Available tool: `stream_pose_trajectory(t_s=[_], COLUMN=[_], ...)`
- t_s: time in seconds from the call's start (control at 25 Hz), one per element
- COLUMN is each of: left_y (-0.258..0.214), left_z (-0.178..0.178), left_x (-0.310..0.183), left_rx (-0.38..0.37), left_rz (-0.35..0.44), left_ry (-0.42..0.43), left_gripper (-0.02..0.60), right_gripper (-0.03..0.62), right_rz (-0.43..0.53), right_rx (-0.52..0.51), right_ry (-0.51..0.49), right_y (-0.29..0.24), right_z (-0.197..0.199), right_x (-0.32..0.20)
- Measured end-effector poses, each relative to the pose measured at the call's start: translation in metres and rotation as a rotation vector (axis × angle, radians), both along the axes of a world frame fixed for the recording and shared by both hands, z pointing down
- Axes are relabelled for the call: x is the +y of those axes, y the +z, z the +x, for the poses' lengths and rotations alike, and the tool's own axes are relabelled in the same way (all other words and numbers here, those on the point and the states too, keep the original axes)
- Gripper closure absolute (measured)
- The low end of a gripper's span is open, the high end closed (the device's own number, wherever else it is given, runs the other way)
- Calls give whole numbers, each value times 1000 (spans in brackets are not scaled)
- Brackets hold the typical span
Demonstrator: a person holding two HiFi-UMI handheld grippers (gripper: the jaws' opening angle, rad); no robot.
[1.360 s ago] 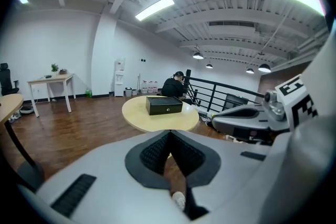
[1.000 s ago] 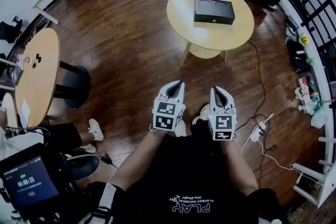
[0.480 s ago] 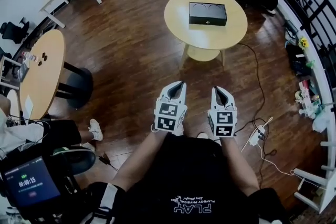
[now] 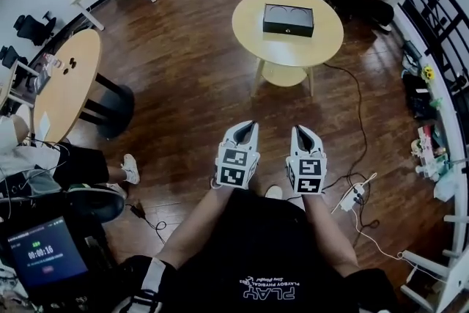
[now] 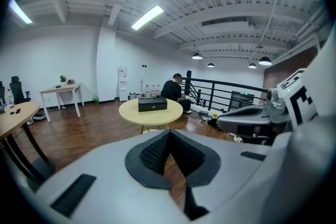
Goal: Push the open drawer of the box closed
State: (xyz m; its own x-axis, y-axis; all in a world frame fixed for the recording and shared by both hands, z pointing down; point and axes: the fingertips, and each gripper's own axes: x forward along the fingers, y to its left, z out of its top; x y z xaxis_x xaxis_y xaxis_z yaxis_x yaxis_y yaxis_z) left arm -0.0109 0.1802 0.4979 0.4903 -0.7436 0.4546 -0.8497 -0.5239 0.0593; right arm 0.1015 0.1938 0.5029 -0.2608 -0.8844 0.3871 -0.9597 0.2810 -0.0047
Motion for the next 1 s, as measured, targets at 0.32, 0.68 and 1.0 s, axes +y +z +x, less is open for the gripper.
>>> stream_pose_trajectory(t_s=[0.32, 0.68, 1.0], left_y=[6, -4, -5], left_z=[-18, -17, -14], left_x=[4, 14, 23], left_rx=[-4, 17, 38], left_rz=[-26, -6, 9], left_ry=[-59, -38, 19], left_gripper=[584, 584, 584], right_gripper=[588, 588, 589], right_rz=[-11, 26, 56], right_rx=[-5, -32, -11], right_ry=[-31, 1, 49], right_y=[7, -8, -9], right_z=[-9, -9, -12], right_x=[10, 14, 25])
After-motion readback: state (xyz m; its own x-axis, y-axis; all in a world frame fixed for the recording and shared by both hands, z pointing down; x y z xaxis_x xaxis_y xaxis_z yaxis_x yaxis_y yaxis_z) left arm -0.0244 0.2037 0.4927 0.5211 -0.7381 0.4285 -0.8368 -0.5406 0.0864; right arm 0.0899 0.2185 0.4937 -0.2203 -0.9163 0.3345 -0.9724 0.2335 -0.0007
